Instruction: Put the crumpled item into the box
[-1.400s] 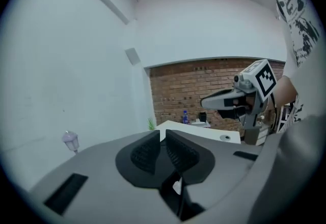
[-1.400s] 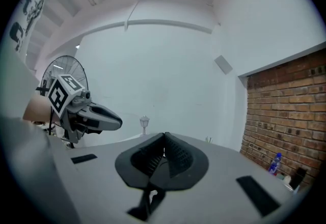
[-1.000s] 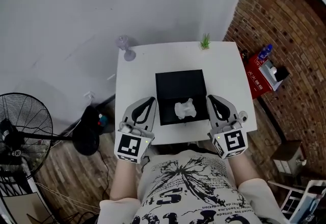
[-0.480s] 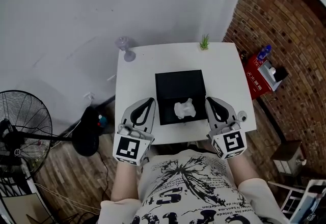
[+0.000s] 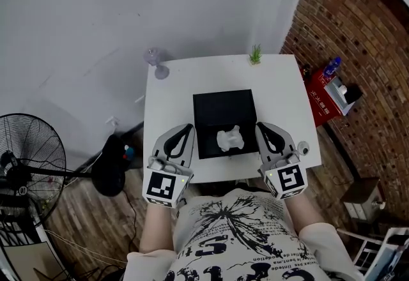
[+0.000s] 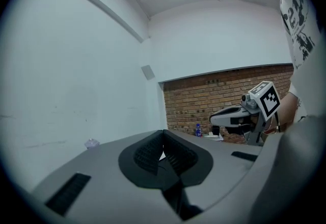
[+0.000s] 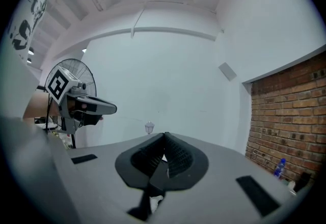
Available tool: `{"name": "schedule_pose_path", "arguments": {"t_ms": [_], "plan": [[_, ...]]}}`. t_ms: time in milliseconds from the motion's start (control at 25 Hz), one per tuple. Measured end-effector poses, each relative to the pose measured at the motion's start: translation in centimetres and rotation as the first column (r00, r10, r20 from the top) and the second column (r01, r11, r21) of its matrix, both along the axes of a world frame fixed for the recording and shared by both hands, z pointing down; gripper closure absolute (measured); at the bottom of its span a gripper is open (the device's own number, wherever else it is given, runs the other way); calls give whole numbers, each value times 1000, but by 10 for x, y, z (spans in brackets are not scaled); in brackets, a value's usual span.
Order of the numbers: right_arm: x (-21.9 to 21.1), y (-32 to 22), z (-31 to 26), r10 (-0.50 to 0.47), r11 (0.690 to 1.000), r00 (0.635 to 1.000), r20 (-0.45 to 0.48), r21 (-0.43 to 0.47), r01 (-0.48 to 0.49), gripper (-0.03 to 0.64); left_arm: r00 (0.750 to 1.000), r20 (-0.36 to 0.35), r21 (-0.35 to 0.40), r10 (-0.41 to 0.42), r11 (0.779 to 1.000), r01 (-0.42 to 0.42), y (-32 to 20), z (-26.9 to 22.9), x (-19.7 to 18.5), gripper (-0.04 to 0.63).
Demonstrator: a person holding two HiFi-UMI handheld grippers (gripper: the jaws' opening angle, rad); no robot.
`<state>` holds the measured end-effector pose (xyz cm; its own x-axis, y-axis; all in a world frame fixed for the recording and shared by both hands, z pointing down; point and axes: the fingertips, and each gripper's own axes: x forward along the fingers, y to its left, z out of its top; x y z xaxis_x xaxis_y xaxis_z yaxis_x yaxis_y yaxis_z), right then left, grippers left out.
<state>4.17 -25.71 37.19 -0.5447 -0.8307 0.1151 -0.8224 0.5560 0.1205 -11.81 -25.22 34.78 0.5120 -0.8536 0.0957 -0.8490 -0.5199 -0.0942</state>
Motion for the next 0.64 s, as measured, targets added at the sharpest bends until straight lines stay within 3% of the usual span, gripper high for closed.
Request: {"name": "schedule_pose_path", "arguments": {"t_ms": [160,320,440,640], "plan": [[3,-5,1,-5,1000,1000,4,-4,5,604,999,44,-37,-2,999,3,-3,5,3,581],[2,-11,1,-18,1000,1000,4,3,18,604,1000,5,-9,-11,1000,11,-11,2,7,581],[4,-15,2,-19,1000,1000,3,-1,19,603,999,43,-46,-5,999,7,-13,9,9,581],[9,-22,4,-10,1000,1000,12,-6,10,603,1000,10,-17,-11,1000,12,-23,10,16,581]]}}
